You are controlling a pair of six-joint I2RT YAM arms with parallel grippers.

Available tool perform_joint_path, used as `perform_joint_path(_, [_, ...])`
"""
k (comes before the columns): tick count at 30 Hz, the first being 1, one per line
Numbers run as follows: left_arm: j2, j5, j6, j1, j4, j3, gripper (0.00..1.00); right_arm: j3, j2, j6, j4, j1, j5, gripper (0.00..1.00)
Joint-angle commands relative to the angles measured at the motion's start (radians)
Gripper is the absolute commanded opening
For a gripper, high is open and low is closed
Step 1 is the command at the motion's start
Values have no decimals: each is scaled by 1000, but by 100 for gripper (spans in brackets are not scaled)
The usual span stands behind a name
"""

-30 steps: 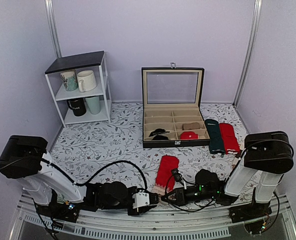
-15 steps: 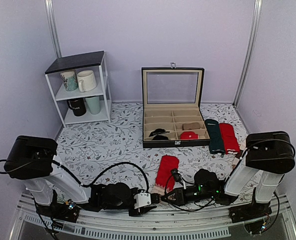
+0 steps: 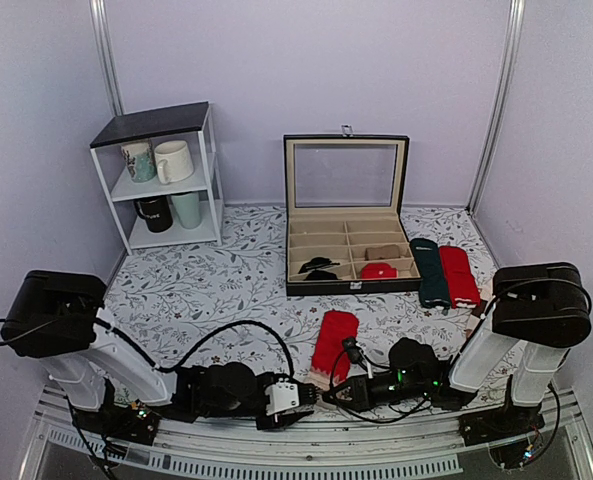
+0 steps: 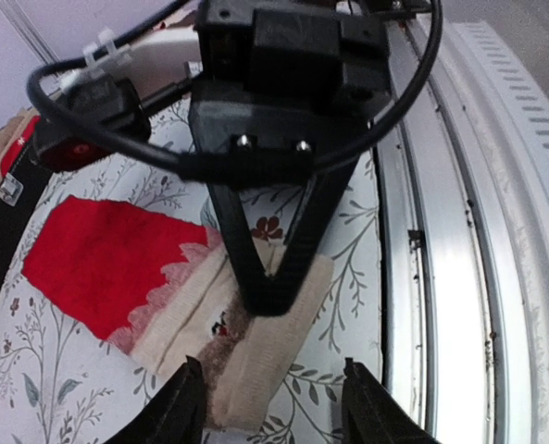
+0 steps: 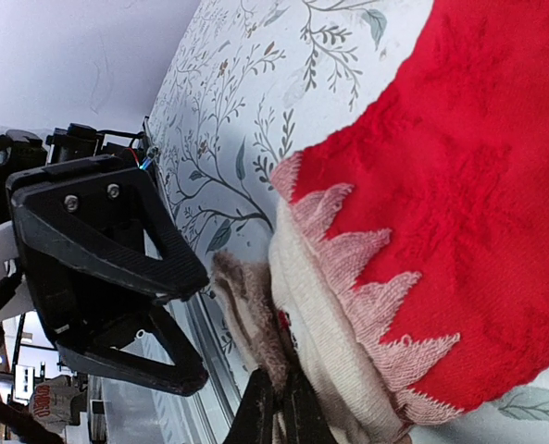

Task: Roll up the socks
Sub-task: Roll the sock at the center of the board.

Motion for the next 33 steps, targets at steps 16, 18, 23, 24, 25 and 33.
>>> perform_joint_path(16, [108,34,-2,37,-108,84,33,-62,73,16,-329,46,-15,0])
perform_joint_path(18, [104,54,-16,38,-134,88,21,-63,71,20,-329,46,-13,0])
perform_joint_path(23, [97,71,-70,38,-177,73,6,-64,71,18,-329,46,-11,0])
perform_joint_path(24, [91,73,-83,36,-190,71,0,-65,70,18,-329,46,-12,0])
perform_joint_path(25, [83,78,-101,34,-203,67,0,-65,68,15,-329,46,-12,0])
perform_joint_path(33, [15,179,-327,29,-390,63,0,-54,-107,-97,-434,47,39,16])
